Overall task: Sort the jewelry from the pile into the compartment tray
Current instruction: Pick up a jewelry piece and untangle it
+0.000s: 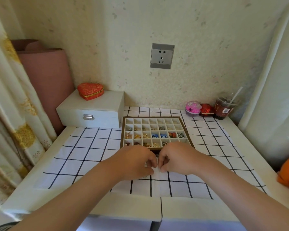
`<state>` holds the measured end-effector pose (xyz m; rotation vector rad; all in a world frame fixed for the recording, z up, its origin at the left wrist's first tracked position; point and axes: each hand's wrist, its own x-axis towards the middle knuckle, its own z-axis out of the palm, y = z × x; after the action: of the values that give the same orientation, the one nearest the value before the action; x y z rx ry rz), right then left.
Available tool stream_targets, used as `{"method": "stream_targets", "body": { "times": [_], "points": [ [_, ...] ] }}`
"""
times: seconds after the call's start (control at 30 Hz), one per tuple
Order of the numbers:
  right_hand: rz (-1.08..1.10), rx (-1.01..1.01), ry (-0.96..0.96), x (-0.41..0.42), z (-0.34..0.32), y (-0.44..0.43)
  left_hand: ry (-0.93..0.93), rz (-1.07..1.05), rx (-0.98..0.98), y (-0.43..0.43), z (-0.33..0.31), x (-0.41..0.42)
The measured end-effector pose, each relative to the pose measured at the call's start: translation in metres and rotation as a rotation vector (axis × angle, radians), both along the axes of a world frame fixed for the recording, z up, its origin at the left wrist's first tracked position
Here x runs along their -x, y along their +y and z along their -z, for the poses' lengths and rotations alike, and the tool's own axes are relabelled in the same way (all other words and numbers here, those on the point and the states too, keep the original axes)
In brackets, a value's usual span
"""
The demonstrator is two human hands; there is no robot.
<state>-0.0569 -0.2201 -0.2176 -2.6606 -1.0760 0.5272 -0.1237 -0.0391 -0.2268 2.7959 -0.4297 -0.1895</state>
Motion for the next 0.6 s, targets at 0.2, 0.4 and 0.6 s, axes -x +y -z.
{"method": "stream_targets", "body": {
  "times": [0.2,0.4,0.6],
  "points": [
    [0.113,-0.236,0.142,-0.002,-0.009,-0.001,-0.029,-0.126,0.208,0.002,0.003,-0.002],
    [0.321,-0.687,0.296,-0.010,-0.030,-0.005,-0.072,-0.227,0.703,0.003,-0.017,-0.015],
    [0.346,-0.826,0.302,-0.015,-0.042,-0.004,-0.051,-0.234,0.861,0.001,-0.039,-0.029]
  ]
}}
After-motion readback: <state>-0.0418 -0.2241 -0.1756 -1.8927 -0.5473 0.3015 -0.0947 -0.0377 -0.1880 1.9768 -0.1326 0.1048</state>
